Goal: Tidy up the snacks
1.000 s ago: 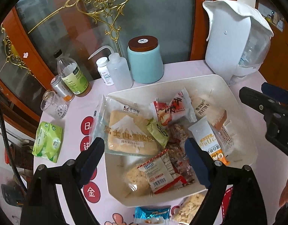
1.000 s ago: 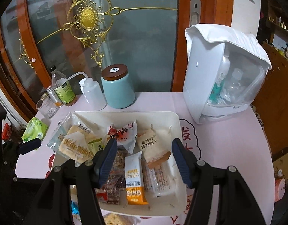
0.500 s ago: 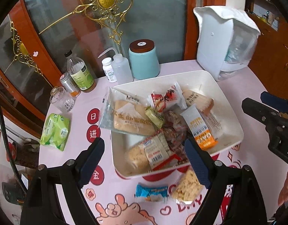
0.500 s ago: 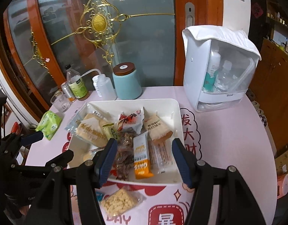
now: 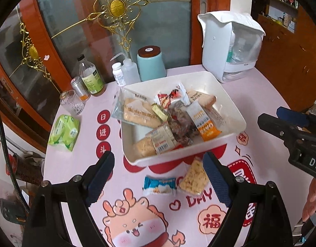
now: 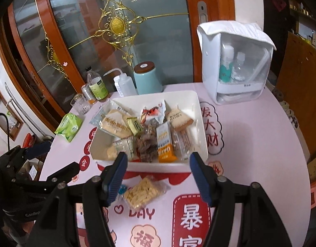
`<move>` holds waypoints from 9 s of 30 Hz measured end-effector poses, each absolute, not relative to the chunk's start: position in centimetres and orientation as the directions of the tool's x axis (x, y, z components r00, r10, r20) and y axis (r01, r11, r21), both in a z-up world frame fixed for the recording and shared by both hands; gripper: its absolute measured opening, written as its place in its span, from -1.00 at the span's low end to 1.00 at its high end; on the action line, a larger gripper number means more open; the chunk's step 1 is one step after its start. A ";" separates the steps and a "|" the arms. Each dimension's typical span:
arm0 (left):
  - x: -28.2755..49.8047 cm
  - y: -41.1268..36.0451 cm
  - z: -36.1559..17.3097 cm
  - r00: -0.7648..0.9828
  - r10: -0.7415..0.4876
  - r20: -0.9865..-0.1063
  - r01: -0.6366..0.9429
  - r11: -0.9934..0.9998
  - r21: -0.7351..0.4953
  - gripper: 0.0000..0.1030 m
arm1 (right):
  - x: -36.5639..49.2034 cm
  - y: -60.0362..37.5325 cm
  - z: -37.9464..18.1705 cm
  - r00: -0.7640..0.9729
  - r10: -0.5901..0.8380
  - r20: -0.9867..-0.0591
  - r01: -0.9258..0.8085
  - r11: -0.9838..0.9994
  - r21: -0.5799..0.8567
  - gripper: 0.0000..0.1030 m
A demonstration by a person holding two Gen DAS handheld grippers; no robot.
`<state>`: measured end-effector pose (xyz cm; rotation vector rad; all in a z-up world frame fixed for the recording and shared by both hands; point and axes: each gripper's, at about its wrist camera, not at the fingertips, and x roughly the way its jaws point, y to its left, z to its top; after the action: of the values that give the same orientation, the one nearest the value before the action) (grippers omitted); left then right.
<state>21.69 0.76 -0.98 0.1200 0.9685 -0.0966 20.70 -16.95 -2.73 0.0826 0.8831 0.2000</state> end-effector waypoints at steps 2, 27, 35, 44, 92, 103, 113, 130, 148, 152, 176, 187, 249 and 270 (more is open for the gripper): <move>20.8 0.9 -1.3 0.564 -0.026 -0.825 0.128 0.990 0.056 0.69 | 20.3 -17.0 -3.4 0.608 0.207 -0.767 -0.131 0.978 0.161 0.50; 16.6 7.7 -14.9 0.422 0.052 -0.905 -0.330 0.939 -0.100 0.69 | 22.7 -13.3 -18.7 0.362 0.149 -0.920 0.179 0.958 0.225 0.51; 17.2 9.7 -17.3 0.394 0.051 -0.918 -0.385 0.916 -0.115 0.69 | 24.2 -11.4 -21.2 0.322 0.060 -0.945 0.237 0.961 0.142 0.56; 18.5 10.4 -17.8 0.389 0.048 -0.920 -0.395 0.911 -0.120 0.69 | 24.9 -9.8 -22.4 0.294 0.005 -0.956 0.232 0.970 0.077 0.67; 25.1 5.0 -23.2 0.174 -0.052 -0.983 -0.670 0.726 -0.157 -0.18 | 21.2 -15.5 -23.4 0.284 0.067 -0.956 0.167 0.979 0.118 0.33; 20.7 4.5 -21.2 0.234 -0.122 -0.964 -0.497 0.838 -0.227 -0.26 | 19.7 -15.1 -21.3 0.363 0.118 -0.924 0.054 0.988 0.148 0.27; 16.5 3.3 -14.6 0.305 -0.054 -0.951 -0.231 0.964 -0.129 -0.26 | 17.8 -14.6 -15.2 0.446 0.177 -0.877 -0.123 0.983 0.135 0.27; 25.4 3.6 -0.7 0.548 -0.034 -0.836 0.025 0.999 -0.024 -0.26 | 24.7 -13.4 -0.4 0.681 0.140 -0.719 -0.206 0.978 -0.005 0.27; 36.7 4.7 -3.7 0.531 -0.098 -0.842 0.028 0.995 -0.099 0.82 | 35.4 -12.2 -4.5 0.623 0.122 -0.773 -0.139 0.989 0.043 0.37; 37.1 5.1 -5.6 0.507 -0.062 -0.860 0.000 0.997 -0.072 0.83 | 34.9 -12.7 -5.1 0.645 0.114 -0.756 -0.130 0.991 0.038 0.74; 31.3 3.6 -3.8 0.514 -0.035 -0.857 0.047 0.999 -0.012 0.83 | 29.1 -13.8 -3.8 0.635 0.167 -0.754 -0.171 0.982 0.073 0.75; 24.6 2.2 -0.6 0.551 -0.041 -0.833 0.072 0.997 -0.001 0.83 | 21.9 -15.0 -1.1 0.659 0.222 -0.718 -0.207 0.972 0.110 0.75; -4.5 0.4 -1.2 0.578 0.037 -0.815 -0.093 0.995 -0.020 0.84 | -3.0 -17.4 -3.2 0.643 0.313 -0.699 -0.286 0.945 0.159 0.75; -5.2 0.1 -0.7 0.595 0.039 -0.803 -0.084 0.996 -0.014 0.84 | -3.6 -17.2 -3.1 0.650 0.320 -0.690 -0.288 0.943 0.167 0.75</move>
<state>-5.17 0.07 -0.75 -0.0522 0.9308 0.0714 -3.56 -17.18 -3.07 0.0434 0.7916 0.3455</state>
